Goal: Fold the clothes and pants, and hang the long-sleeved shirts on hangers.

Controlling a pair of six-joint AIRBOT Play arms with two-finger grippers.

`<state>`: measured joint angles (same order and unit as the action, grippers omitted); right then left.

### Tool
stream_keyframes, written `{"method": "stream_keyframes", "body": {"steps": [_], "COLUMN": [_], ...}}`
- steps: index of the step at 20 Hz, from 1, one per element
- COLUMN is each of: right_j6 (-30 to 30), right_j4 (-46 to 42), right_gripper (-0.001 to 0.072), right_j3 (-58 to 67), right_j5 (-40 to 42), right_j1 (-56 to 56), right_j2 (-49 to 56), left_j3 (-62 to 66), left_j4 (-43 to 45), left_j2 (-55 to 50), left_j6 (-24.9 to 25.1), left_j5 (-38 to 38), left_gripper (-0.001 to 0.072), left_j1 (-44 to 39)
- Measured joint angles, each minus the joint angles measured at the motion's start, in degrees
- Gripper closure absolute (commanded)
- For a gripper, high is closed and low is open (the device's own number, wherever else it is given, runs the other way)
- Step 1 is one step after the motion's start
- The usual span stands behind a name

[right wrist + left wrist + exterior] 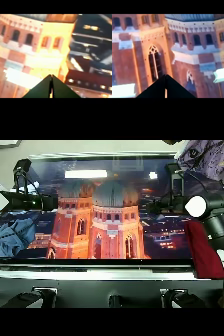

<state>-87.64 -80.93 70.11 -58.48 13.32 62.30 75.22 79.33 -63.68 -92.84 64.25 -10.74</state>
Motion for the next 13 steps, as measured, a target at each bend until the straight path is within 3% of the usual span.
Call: {"method": "stream_keyframes", "body": {"steps": [13], "right_j6": [0.0], "right_j4": [0.17], "right_gripper": [0.0658], "right_j3": [0.0], "right_j5": [0.0], "right_j1": [0.74], "right_j2": [-0.11], "left_j3": [-1.11], "left_j4": [0.63], "left_j2": [0.46], "left_j6": [0.07], "left_j5": [-0.81], "left_gripper": [0.0686], "left_j1": [0.0]}}
